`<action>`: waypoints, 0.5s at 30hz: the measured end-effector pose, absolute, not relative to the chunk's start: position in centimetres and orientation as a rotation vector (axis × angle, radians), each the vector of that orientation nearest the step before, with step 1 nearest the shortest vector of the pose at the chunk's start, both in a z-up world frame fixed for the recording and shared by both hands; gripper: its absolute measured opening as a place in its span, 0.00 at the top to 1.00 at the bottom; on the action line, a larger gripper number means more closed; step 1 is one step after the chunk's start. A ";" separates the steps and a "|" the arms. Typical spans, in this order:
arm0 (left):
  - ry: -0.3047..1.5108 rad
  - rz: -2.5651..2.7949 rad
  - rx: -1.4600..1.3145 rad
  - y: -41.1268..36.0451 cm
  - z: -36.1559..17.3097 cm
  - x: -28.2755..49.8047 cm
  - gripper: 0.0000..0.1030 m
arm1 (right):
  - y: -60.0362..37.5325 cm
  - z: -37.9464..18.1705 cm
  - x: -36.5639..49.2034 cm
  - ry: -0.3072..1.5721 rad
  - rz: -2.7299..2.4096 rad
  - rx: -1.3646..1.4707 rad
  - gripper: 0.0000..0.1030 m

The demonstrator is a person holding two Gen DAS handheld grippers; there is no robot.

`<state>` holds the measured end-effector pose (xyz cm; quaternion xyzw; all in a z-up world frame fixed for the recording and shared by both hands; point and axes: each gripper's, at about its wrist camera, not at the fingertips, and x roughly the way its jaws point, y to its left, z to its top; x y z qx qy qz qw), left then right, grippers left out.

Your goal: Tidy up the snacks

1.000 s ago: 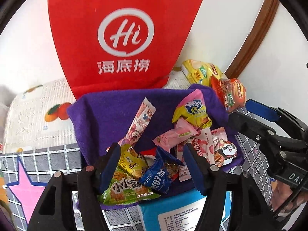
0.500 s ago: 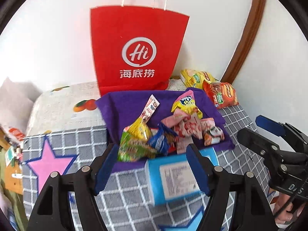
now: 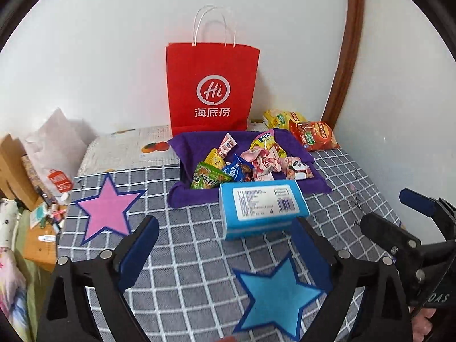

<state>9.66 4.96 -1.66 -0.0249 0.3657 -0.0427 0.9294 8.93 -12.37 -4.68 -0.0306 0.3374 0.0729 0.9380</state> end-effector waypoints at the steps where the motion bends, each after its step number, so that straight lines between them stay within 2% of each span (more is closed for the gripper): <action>1: 0.745 -0.081 -0.045 4.8 -1.4 8.9 0.08 | -12.4 -4.8 8.0 0.691 0.151 -0.055 0.00; 15: 0.652 -0.045 -0.017 3.0 2.4 0.8 0.05 | -15.1 -3.4 -0.3 0.651 0.104 0.008 0.00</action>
